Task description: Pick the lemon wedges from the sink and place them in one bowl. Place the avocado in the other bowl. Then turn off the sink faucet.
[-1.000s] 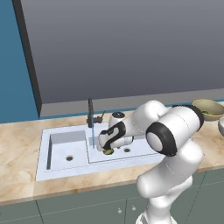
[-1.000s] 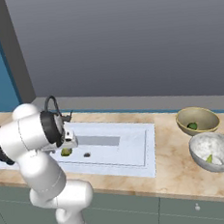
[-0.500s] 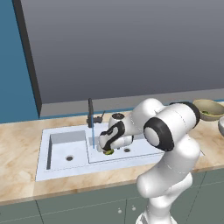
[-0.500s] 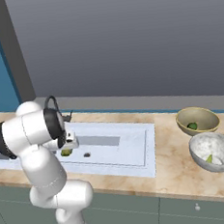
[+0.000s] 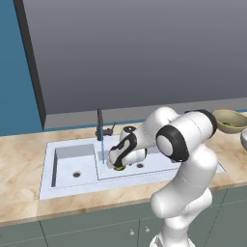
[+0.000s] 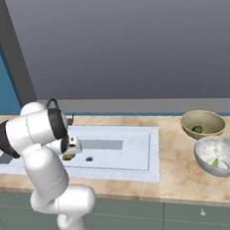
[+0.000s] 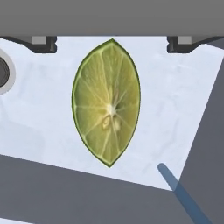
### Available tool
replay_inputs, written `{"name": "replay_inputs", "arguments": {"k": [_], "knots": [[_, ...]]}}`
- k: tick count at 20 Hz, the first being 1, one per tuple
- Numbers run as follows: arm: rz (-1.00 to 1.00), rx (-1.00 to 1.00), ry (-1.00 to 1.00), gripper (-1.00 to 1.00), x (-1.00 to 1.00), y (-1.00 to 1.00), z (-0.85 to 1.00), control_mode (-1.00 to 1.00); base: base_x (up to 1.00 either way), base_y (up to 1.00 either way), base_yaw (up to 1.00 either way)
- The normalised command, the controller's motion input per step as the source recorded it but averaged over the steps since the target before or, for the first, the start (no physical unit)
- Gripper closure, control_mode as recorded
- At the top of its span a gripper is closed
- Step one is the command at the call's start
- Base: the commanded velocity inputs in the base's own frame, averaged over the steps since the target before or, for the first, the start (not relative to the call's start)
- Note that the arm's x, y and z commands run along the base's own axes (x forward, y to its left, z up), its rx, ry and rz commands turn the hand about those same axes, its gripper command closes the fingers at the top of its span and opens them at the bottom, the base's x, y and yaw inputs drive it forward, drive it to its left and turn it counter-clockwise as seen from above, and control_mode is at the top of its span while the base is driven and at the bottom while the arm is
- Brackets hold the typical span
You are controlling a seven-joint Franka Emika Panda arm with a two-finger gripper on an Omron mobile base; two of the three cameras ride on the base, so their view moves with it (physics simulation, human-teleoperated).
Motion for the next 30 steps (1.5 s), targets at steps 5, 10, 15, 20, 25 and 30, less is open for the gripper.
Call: {"name": "replay_inputs", "arguments": {"k": [5, 10, 15, 20, 25, 30], "knots": [[0.00, 0.00, 0.00, -1.00, 0.18, 0.00, 0.00, -1.00, 0.00, 0.00, 0.00], [0.00, 0.00, 0.00, -1.00, 0.13, 0.00, -0.03, -1.00, 0.00, 0.00, 0.00], [0.00, 0.00, 0.03, -1.00, 0.01, 0.00, -0.15, -1.00, 0.00, 0.00, 0.00], [0.00, 0.00, 0.03, -1.00, 0.00, 0.01, -0.12, -1.00, 0.00, 0.00, 0.00], [0.00, 0.00, 0.01, -1.00, 0.01, 0.04, -0.10, -1.00, 0.00, 0.00, 0.00], [0.00, 0.00, 0.01, -1.00, 0.06, 0.11, -0.20, -1.00, 0.00, 0.00, 0.00]]}}
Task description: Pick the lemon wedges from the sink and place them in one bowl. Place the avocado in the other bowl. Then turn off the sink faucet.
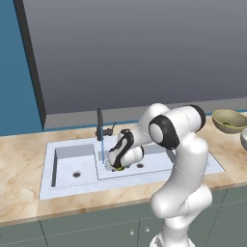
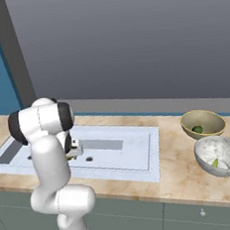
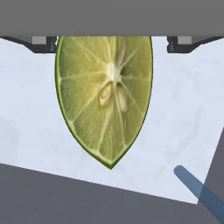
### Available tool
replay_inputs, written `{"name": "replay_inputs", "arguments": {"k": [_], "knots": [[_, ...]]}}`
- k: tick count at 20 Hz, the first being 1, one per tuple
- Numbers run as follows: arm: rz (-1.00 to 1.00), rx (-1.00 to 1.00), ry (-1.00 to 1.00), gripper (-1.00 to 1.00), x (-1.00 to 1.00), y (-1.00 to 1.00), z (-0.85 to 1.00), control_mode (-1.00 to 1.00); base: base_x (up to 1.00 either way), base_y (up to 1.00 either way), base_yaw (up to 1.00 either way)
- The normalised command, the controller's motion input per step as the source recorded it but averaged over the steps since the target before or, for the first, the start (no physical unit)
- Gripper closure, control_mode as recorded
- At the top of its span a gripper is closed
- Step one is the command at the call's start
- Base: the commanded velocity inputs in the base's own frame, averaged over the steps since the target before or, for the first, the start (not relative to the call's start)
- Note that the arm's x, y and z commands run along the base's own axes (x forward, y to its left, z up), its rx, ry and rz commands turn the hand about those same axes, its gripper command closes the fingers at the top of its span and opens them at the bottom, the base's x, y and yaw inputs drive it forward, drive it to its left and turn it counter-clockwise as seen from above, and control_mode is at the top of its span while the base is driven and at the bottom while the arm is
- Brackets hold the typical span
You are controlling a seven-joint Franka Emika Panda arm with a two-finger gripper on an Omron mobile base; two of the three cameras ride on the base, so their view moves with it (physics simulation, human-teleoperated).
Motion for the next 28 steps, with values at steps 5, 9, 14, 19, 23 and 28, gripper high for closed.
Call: {"name": "replay_inputs", "arguments": {"k": [5, 9, 14, 19, 23, 28], "knots": [[0.00, 0.00, 0.00, -1.00, 0.12, 0.09, -0.19, -1.00, 0.00, 0.00, 0.00], [0.00, 0.00, 0.00, -1.00, 0.21, 0.04, -0.12, -1.00, 0.00, 0.00, 0.00], [0.00, 0.00, 0.00, -1.00, 0.24, 0.01, -0.09, -1.00, 0.00, 0.00, 0.00], [0.00, 0.00, 0.00, 1.00, 0.33, 0.02, -0.08, -1.00, 0.00, 0.00, 0.00], [0.00, 0.00, 0.00, 1.00, 0.32, 0.00, -0.01, -1.00, 0.00, 0.00, 0.00], [0.00, 0.00, -0.06, 1.00, 0.04, 0.00, 0.08, -1.00, 0.00, 0.00, 0.00]]}}
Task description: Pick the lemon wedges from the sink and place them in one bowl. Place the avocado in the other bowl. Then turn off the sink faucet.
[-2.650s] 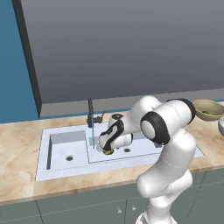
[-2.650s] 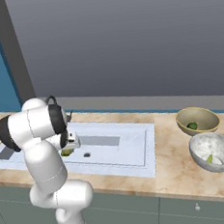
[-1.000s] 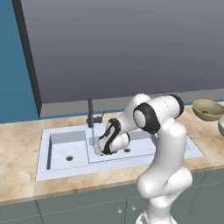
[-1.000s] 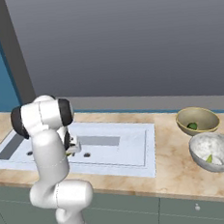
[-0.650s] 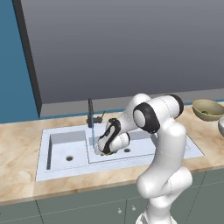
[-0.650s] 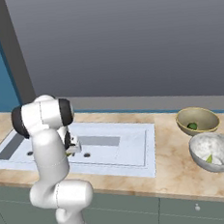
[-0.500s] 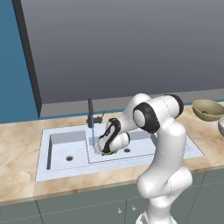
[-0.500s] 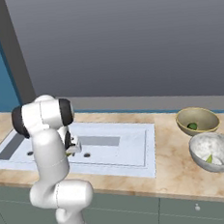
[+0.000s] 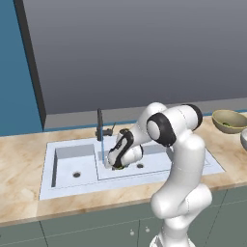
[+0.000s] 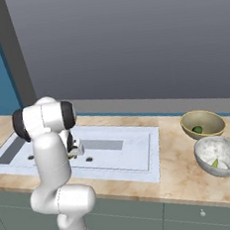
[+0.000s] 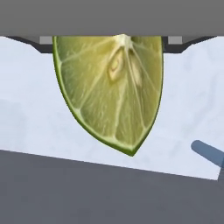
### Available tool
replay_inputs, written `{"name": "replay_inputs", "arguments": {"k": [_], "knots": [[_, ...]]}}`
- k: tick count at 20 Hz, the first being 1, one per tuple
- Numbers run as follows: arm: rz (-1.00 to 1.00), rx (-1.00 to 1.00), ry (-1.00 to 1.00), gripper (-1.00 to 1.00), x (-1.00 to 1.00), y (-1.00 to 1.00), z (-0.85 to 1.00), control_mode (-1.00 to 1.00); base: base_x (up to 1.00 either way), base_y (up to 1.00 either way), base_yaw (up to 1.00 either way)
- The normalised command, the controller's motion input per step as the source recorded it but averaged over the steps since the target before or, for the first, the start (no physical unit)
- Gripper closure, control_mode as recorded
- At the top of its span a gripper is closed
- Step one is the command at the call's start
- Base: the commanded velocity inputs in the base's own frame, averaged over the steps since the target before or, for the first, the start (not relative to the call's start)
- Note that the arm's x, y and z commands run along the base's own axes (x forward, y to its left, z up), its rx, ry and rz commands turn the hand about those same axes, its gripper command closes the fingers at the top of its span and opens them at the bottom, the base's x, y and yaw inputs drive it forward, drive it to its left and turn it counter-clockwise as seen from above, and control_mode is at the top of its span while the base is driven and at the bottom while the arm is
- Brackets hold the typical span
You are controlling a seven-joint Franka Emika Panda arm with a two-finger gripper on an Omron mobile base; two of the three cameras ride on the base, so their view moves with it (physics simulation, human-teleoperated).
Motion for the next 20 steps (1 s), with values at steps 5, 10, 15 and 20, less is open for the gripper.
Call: {"name": "replay_inputs", "arguments": {"k": [5, 10, 15, 20], "knots": [[0.00, 0.00, -0.13, 1.00, -0.02, 0.00, 0.59, -1.00, 0.00, 0.00, 0.00], [0.00, 0.00, -0.01, 1.00, -0.10, -0.05, 0.68, -1.00, 0.00, 0.00, 0.00], [0.00, 0.00, 0.00, 1.00, -0.07, -0.22, 0.67, -1.00, 0.00, 0.00, 0.00], [0.00, 0.00, 0.03, 1.00, -0.06, -0.29, 0.55, -1.00, 0.00, 0.00, 0.00]]}}
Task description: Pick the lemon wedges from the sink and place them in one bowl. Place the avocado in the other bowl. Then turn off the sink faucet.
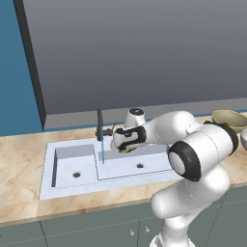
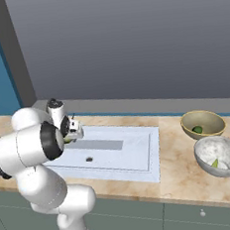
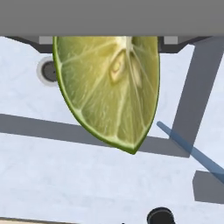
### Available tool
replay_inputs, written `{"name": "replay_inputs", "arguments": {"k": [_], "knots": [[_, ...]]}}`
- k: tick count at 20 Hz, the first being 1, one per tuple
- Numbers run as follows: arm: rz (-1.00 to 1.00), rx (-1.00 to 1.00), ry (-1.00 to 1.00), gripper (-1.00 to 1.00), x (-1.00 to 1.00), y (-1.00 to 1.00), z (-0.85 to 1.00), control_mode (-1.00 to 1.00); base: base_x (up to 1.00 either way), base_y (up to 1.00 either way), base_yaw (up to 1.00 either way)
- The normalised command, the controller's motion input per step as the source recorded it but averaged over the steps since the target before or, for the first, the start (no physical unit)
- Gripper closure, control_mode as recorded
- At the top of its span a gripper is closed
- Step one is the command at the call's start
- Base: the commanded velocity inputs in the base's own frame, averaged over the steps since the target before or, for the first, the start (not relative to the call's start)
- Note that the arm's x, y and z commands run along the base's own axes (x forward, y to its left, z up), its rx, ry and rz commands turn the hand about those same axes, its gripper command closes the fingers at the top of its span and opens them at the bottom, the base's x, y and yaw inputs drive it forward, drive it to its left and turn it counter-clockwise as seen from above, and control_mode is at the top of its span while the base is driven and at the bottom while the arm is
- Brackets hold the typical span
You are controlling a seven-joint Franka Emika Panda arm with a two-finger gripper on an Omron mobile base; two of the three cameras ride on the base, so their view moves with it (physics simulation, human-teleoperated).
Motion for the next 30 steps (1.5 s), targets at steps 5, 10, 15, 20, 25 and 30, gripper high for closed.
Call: {"name": "replay_inputs", "arguments": {"k": [5, 10, 15, 20, 25, 30], "knots": [[0.00, 0.00, 0.02, 1.00, -0.07, -0.31, 0.43, -1.00, 0.00, 0.00, 0.00], [0.00, 0.00, 0.01, 1.00, -0.06, -0.34, 0.37, -1.00, 0.00, 0.00, 0.00], [0.00, 0.00, 0.00, 1.00, -0.10, -0.34, 0.38, -1.00, 0.00, 0.00, 0.00], [0.00, 0.00, 0.00, 1.00, -0.08, -0.38, 0.32, -1.00, 0.00, 0.00, 0.00], [0.00, -0.03, 0.01, 1.00, -0.03, -0.43, 0.17, -1.00, 0.00, 0.00, 0.00], [-0.01, -0.07, 0.00, 1.00, 0.00, -0.43, 0.02, -1.00, 0.00, 0.00, 0.00]]}}
